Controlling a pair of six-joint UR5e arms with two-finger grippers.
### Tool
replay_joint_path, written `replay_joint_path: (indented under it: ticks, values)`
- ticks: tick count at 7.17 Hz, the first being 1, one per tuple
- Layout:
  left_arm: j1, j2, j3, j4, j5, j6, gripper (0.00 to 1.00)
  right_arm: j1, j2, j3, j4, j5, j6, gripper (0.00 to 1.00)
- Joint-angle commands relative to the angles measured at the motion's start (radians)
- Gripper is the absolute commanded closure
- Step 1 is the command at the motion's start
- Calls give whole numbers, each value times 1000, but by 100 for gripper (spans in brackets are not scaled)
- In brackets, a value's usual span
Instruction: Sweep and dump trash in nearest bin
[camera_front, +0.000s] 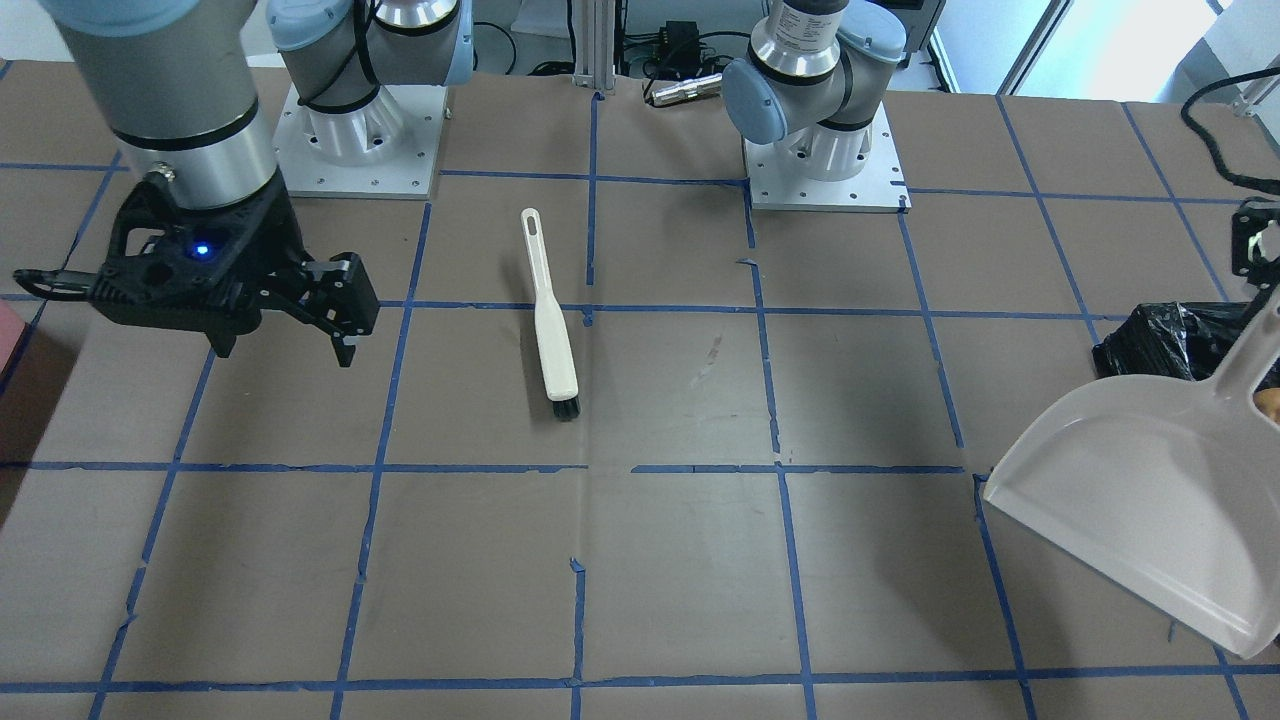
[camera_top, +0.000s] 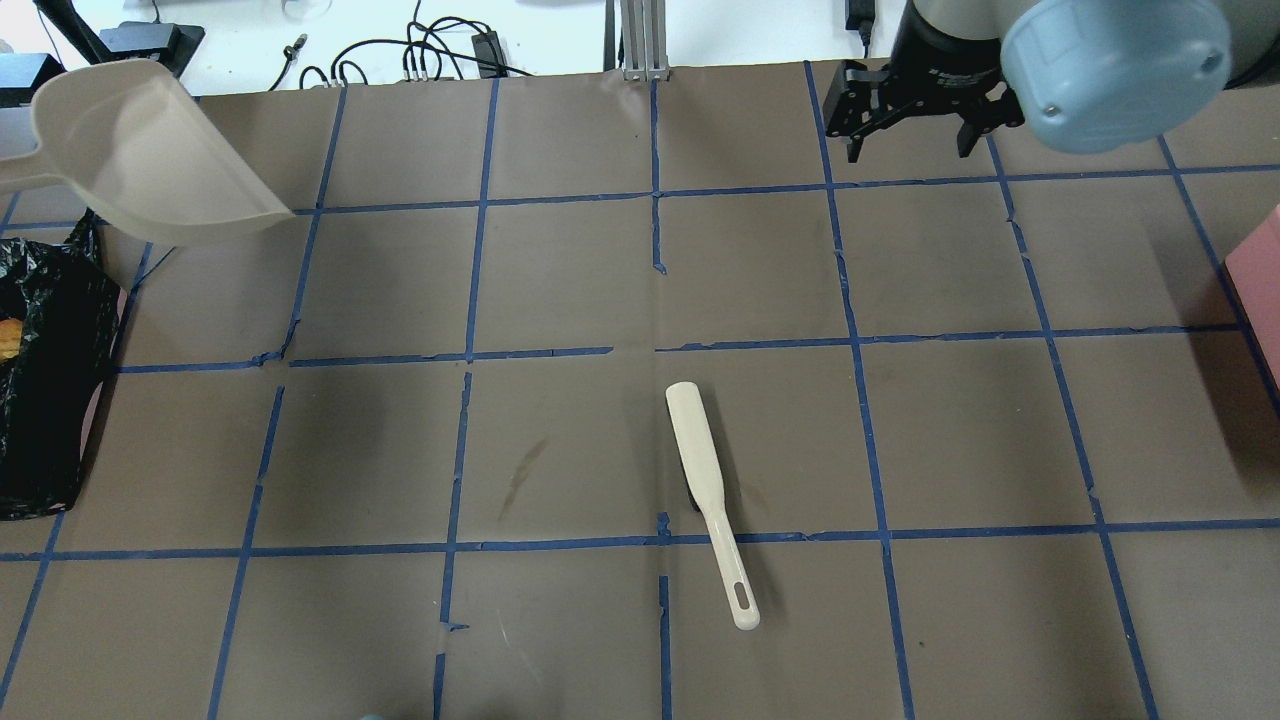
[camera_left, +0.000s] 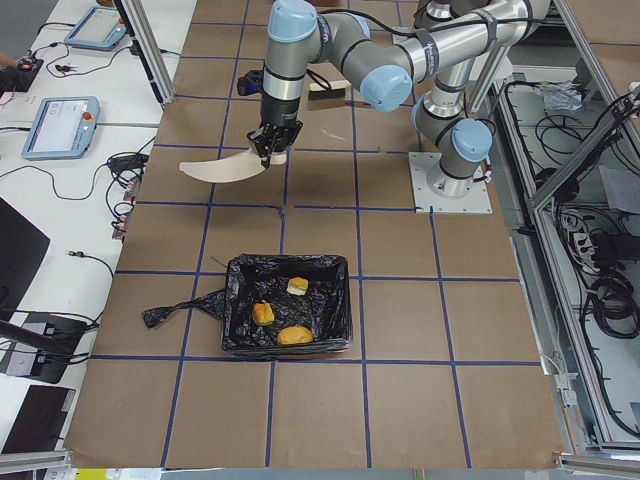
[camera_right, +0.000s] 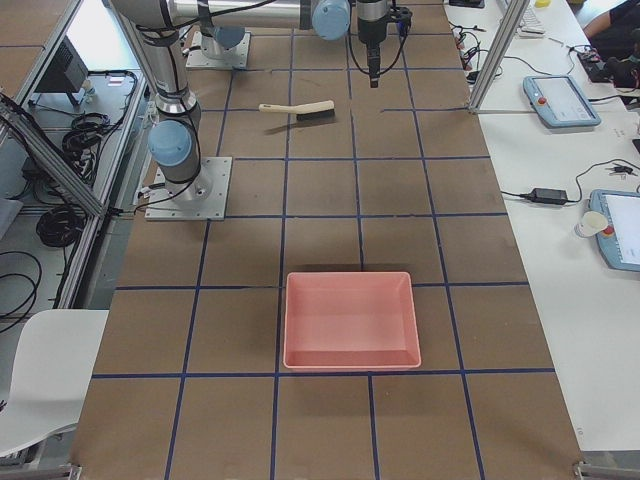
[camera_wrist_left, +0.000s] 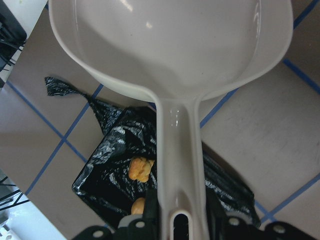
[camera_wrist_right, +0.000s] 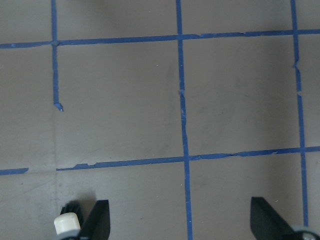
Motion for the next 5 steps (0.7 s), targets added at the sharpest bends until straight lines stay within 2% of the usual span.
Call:
replay_joint_path:
  ticks: [1,3,4,5]
  values:
    - [-161,-19,-29,3,-7,-315,99,-16,8,-2,3,46,-30,0]
    - [-306,-42,-41,14,-21,-618,99,-7,11,-4,5,51,-37,0]
    - [-379,-61,-43,15,-59,-769,99,-6,8,-2,6,52,-36,0]
    - [-432,-75,-44,17,-61,-854,99,-7,6,-2,6,52,-37,0]
